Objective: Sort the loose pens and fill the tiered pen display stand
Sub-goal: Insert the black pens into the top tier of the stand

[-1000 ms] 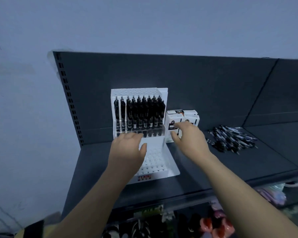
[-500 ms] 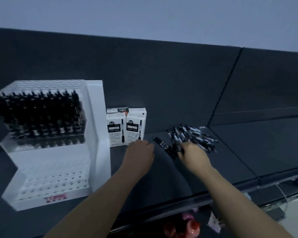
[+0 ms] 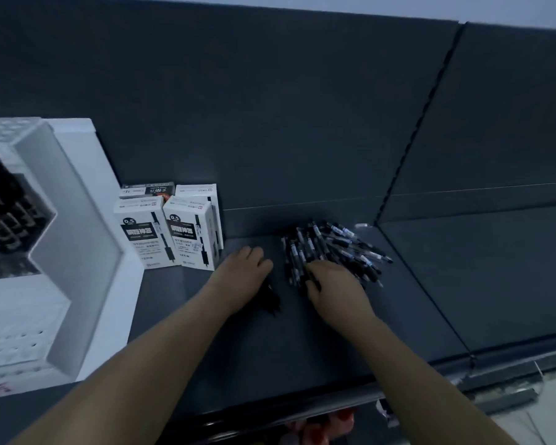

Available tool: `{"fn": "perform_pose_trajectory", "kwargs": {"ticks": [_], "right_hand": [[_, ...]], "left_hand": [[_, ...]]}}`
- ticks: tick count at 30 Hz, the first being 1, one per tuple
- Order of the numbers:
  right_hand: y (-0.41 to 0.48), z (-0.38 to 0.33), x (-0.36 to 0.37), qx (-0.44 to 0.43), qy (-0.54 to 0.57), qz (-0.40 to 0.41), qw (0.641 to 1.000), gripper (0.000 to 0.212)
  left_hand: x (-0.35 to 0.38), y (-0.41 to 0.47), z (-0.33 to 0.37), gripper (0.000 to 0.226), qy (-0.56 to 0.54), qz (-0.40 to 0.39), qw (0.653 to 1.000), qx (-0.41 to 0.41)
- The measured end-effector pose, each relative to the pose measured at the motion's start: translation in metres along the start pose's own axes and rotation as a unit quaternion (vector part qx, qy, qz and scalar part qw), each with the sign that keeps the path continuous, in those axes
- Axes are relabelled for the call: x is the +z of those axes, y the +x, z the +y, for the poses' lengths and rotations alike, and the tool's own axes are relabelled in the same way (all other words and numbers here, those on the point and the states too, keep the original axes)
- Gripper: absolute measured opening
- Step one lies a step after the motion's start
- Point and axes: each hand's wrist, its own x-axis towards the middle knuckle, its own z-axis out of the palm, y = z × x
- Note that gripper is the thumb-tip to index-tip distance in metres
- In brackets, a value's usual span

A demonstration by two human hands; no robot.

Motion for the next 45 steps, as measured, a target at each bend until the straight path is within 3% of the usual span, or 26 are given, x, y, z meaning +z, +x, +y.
{"fn": "perform_pose_trajectory", "kwargs": {"ticks": [3, 7, 11, 13, 15, 17, 19, 23, 26, 28, 30, 34, 37, 41, 45], "right_hand": [[0.001, -0.004, -0.005, -0.005, 0.012, 0.001, 1.000, 0.022], [0.000, -0.010, -0.011, -0.003, 0.015, -0.001, 1.000, 0.022], [-0.001, -0.016, -0.020, 0.010, 0.010, -0.017, 1.000, 0.026], [-0.001, -0.023, -0.024, 0.000, 0.017, -0.020, 1.000, 0.029], [0.000, -0.038, -0.028, -0.026, 0.031, -0.021, 0.999, 0.028], [0.002, -0.060, -0.031, -0.055, 0.072, -0.017, 0.996, 0.031], [0.005, -0.090, -0.036, -0.072, 0.176, -0.018, 0.982, 0.031], [0.010, -0.156, -0.051, -0.101, 0.394, -0.063, 0.912, 0.019], [0.009, -0.204, -0.060, -0.112, 0.453, -0.072, 0.881, 0.015], [0.008, -0.237, -0.068, -0.121, 0.469, -0.065, 0.872, 0.011], [0.008, -0.271, -0.078, -0.132, 0.471, -0.040, 0.871, 0.009], [0.016, -0.346, -0.064, -0.143, 0.455, -0.011, 0.879, 0.012], [0.017, -0.400, -0.014, -0.114, 0.395, 0.041, 0.910, 0.012], [0.014, -0.418, 0.049, -0.065, 0.369, 0.085, 0.923, 0.010], [0.010, -0.412, 0.064, -0.064, 0.368, 0.089, 0.923, 0.010]], "left_hand": [[0.002, -0.013, 0.003, 0.036, 0.030, 0.002, 0.999, 0.027], [0.000, -0.025, 0.008, 0.057, 0.036, 0.010, 0.997, 0.075], [-0.002, -0.046, 0.015, 0.032, -0.069, -0.041, 0.996, -0.035], [-0.006, -0.061, 0.010, 0.020, -0.211, -0.020, 0.971, -0.114], [-0.015, -0.076, 0.002, 0.008, -0.354, 0.021, 0.917, -0.182], [-0.030, -0.092, -0.004, 0.012, -0.432, 0.078, 0.876, -0.201], [-0.046, -0.110, -0.010, 0.020, -0.477, 0.122, 0.848, -0.196], [-0.077, -0.150, -0.028, 0.019, -0.556, 0.190, 0.786, -0.192], [-0.094, -0.186, -0.053, 0.020, -0.569, 0.231, 0.770, -0.175], [-0.101, -0.213, -0.075, 0.019, -0.544, 0.256, 0.778, -0.184], [-0.103, -0.242, -0.104, 0.016, -0.526, 0.287, 0.772, -0.214], [-0.104, -0.284, -0.141, 0.018, -0.575, 0.291, 0.726, -0.240], [-0.100, -0.287, -0.151, 0.018, -0.570, 0.294, 0.710, -0.289], [-0.079, -0.291, -0.169, 0.020, -0.590, 0.226, 0.709, -0.314], [-0.066, -0.297, -0.183, 0.021, -0.625, 0.189, 0.692, -0.307]]}}
